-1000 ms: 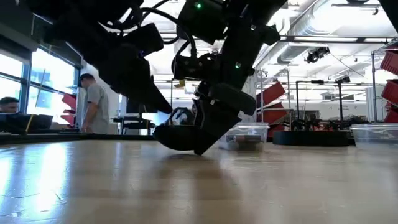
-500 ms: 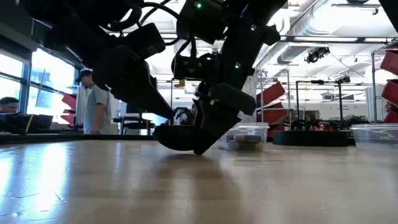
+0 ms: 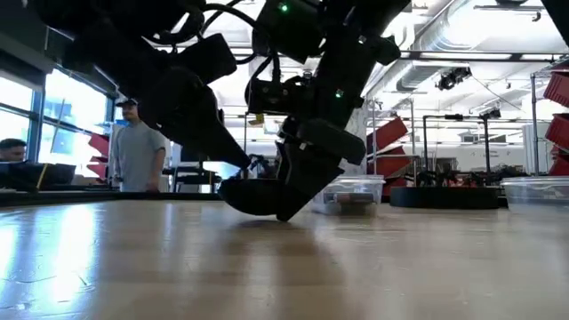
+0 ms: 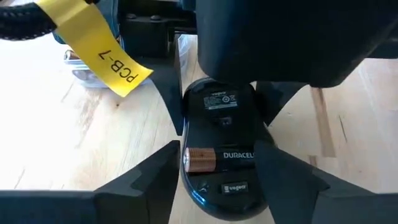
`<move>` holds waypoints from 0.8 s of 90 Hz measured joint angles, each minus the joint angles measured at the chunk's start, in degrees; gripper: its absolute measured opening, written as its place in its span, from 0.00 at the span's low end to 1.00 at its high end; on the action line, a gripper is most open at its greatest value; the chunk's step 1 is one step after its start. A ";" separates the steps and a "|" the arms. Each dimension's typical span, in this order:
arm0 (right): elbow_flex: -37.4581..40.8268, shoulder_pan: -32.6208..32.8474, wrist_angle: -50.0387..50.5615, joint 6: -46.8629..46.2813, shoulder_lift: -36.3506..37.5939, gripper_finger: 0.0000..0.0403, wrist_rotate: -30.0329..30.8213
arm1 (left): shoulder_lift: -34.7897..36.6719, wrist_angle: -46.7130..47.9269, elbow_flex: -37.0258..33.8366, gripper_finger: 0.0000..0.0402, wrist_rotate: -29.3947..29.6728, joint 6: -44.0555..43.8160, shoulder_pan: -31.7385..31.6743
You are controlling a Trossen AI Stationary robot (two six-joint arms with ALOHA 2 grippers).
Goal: Insert battery
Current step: Insert the brown battery into the mouse's battery compartment
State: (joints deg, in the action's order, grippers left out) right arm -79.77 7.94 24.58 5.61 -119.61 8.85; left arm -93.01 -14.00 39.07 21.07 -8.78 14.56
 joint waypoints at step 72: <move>0.00 0.00 0.09 0.04 0.00 0.61 -0.29 | -2.89 -1.44 0.00 0.43 -4.08 -3.15 -1.74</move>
State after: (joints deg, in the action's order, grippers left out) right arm -79.77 7.94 24.67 5.65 -119.61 8.56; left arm -95.90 -15.44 39.07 16.99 -11.92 12.82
